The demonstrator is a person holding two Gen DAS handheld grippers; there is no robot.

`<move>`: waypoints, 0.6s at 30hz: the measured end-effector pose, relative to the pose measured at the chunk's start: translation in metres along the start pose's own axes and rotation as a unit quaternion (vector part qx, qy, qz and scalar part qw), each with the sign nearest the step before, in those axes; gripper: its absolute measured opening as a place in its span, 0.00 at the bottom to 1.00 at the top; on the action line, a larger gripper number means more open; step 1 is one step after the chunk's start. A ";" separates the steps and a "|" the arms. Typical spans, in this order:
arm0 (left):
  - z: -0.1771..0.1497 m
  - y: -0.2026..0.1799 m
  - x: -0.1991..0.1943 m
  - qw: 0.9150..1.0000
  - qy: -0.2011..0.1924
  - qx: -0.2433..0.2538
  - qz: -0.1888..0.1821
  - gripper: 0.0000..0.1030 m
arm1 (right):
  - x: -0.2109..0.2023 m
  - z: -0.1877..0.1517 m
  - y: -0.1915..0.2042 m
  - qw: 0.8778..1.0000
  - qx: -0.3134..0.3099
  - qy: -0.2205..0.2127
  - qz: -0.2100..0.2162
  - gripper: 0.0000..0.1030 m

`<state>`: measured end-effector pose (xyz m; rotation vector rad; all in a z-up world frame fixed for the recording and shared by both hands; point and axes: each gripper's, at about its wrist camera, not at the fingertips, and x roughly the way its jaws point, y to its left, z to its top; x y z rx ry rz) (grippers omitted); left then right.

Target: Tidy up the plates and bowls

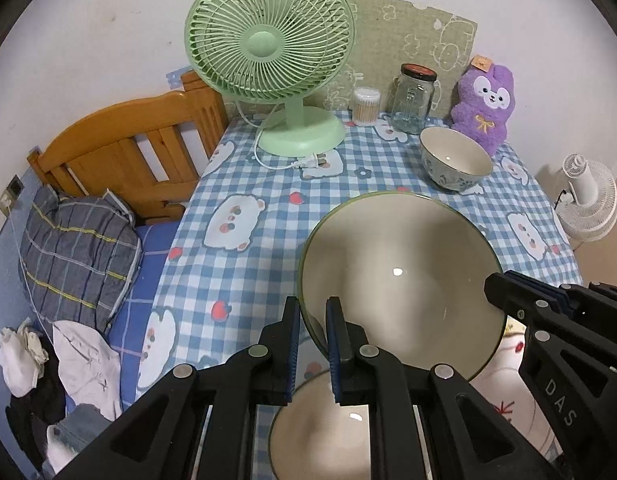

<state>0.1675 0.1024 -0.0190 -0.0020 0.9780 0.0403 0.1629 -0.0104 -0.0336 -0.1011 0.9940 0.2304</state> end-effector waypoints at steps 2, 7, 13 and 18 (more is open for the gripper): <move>-0.006 0.000 -0.002 1.000 0.001 0.001 0.000 0.09 | 0.000 -0.006 0.001 1.000 0.000 0.004 0.000 0.09; -0.019 -0.001 -0.008 1.000 -0.002 0.003 -0.003 0.09 | -0.011 -0.016 0.005 1.000 -0.004 -0.011 -0.011 0.09; -0.017 0.002 -0.014 1.000 -0.011 -0.008 -0.008 0.09 | -0.023 -0.017 0.008 1.000 -0.005 -0.025 -0.014 0.09; -0.020 0.005 -0.025 1.000 -0.019 -0.007 -0.006 0.09 | -0.026 -0.021 0.012 1.000 -0.010 -0.023 -0.010 0.09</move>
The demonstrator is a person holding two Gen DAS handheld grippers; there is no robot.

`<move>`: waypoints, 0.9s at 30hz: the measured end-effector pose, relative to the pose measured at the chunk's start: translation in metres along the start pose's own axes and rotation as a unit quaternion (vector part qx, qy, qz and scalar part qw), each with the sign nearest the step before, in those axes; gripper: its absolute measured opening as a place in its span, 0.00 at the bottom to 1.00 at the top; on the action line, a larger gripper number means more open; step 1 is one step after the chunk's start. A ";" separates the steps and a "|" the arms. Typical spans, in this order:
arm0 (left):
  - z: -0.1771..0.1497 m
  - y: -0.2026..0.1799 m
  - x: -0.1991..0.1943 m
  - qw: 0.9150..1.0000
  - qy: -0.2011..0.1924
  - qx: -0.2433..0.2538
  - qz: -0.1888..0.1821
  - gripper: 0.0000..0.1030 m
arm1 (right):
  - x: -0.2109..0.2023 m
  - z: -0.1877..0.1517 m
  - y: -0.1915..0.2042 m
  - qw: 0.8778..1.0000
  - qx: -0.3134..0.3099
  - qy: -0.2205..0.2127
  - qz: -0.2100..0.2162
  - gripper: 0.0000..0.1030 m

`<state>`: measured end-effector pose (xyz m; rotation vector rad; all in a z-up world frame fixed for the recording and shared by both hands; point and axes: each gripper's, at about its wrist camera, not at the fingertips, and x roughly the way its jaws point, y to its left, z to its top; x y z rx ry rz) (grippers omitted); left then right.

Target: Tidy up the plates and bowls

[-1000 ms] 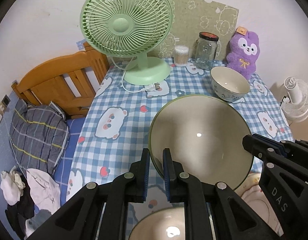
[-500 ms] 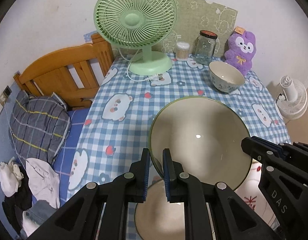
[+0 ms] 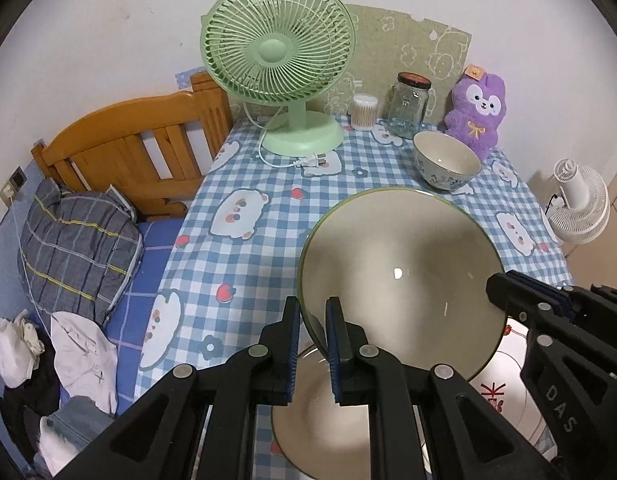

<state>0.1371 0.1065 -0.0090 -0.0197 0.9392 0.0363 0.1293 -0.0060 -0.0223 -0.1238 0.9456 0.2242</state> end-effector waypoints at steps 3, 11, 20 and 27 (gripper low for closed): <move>-0.004 0.003 -0.005 1.000 -0.003 0.000 0.005 0.09 | 0.002 -0.003 0.002 1.000 0.003 0.011 0.011 0.09; -0.021 0.007 -0.008 1.000 0.003 0.010 0.016 0.09 | -0.001 -0.017 0.015 1.000 -0.008 0.017 0.013 0.10; -0.036 0.013 -0.014 1.000 0.006 0.014 0.016 0.09 | -0.002 -0.033 0.022 0.999 -0.008 0.026 0.016 0.10; -0.051 0.013 -0.007 1.000 0.019 0.020 0.012 0.10 | 0.003 -0.047 0.024 0.999 -0.010 0.038 0.014 0.10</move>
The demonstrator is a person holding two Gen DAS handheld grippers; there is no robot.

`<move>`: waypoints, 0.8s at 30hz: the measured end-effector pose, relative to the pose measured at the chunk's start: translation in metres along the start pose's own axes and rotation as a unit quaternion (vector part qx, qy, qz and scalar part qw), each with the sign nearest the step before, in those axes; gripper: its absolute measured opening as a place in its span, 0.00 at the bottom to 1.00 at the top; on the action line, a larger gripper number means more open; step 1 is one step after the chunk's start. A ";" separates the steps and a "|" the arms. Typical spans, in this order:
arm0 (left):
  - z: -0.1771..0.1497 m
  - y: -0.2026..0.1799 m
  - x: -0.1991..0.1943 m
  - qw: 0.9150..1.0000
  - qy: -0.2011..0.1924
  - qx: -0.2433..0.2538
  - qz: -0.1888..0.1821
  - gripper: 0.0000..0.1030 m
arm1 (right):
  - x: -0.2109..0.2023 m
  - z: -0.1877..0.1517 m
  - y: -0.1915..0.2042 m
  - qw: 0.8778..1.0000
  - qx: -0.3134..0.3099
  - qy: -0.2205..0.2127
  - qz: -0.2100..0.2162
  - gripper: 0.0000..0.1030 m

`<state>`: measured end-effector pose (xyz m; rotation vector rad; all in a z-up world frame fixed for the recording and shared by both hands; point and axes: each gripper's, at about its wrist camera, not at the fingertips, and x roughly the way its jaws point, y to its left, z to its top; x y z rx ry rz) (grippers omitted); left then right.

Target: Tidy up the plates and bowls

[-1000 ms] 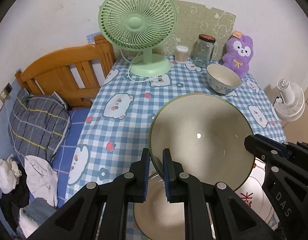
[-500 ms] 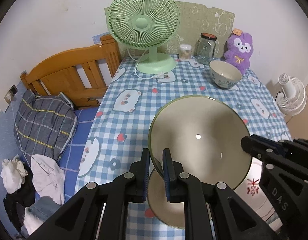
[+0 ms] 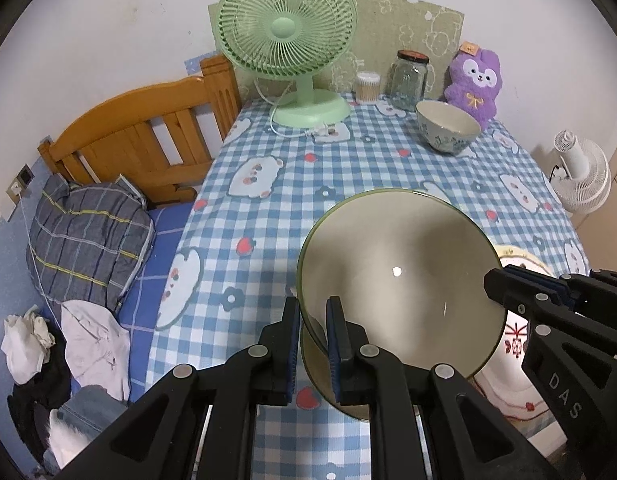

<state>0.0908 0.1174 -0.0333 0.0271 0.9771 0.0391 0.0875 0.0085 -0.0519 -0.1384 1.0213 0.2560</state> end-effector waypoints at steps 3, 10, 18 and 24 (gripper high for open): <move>-0.007 0.000 0.003 1.000 0.006 0.005 0.002 0.10 | 0.003 -0.005 0.001 1.000 -0.001 0.004 0.002 0.10; -0.016 -0.001 0.011 1.000 0.020 0.009 -0.003 0.10 | 0.014 -0.015 0.003 1.000 -0.001 0.019 0.002 0.10; -0.026 -0.004 0.023 0.999 0.030 0.025 0.007 0.10 | 0.028 -0.021 0.002 0.999 0.002 0.037 0.012 0.10; -0.031 -0.004 0.022 0.999 0.020 0.032 0.008 0.11 | 0.027 -0.025 0.003 0.999 -0.003 0.029 0.015 0.13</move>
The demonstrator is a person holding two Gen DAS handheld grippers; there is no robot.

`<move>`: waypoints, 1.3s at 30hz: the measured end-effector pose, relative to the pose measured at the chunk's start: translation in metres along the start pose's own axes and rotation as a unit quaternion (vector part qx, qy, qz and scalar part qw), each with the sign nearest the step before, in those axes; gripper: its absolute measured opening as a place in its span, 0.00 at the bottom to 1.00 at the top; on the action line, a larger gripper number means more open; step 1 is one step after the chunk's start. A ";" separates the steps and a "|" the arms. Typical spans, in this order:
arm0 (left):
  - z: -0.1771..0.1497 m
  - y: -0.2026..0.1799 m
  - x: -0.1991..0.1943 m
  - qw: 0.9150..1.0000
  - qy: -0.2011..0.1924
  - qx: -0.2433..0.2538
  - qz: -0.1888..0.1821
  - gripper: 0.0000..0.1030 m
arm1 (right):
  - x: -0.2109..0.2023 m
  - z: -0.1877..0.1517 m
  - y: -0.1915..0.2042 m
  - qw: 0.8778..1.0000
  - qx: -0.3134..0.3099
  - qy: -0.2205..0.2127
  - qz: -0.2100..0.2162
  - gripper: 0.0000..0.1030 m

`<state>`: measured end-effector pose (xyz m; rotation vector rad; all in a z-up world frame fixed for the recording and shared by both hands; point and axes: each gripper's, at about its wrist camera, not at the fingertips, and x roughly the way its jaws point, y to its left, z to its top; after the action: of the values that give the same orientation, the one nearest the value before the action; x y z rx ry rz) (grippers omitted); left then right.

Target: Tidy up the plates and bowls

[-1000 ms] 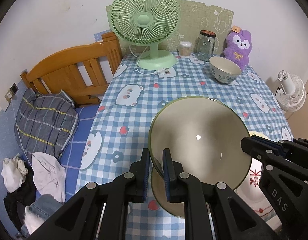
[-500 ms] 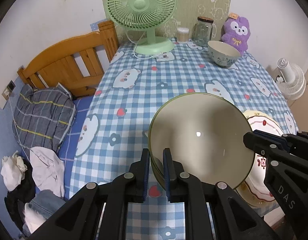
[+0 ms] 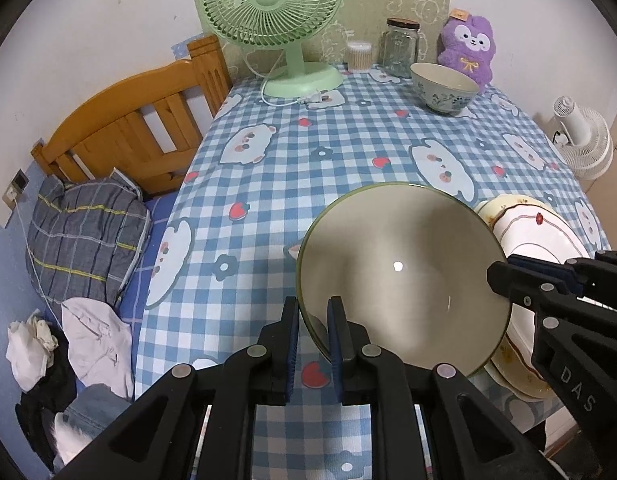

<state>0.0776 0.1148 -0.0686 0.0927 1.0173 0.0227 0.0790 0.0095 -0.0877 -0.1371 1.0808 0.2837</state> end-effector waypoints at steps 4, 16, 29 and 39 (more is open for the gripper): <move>-0.002 -0.004 0.003 1.000 -0.003 0.006 0.002 0.29 | 0.002 0.001 0.000 1.000 -0.003 -0.003 0.021 0.27; 0.005 -0.001 0.012 1.000 -0.013 -0.003 -0.013 0.59 | 0.004 0.003 -0.017 0.999 0.021 -0.020 0.020 0.61; 0.026 -0.012 0.007 1.000 -0.022 0.004 -0.014 0.69 | -0.007 0.018 -0.030 0.999 0.007 -0.042 0.010 0.76; 0.052 -0.020 0.000 0.999 -0.029 -0.017 -0.043 0.72 | -0.027 0.035 -0.051 0.998 0.023 -0.065 0.008 0.78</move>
<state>0.1209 0.0916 -0.0433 0.0180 0.9625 -0.0400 0.1117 -0.0347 -0.0492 -0.0669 0.9591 0.2786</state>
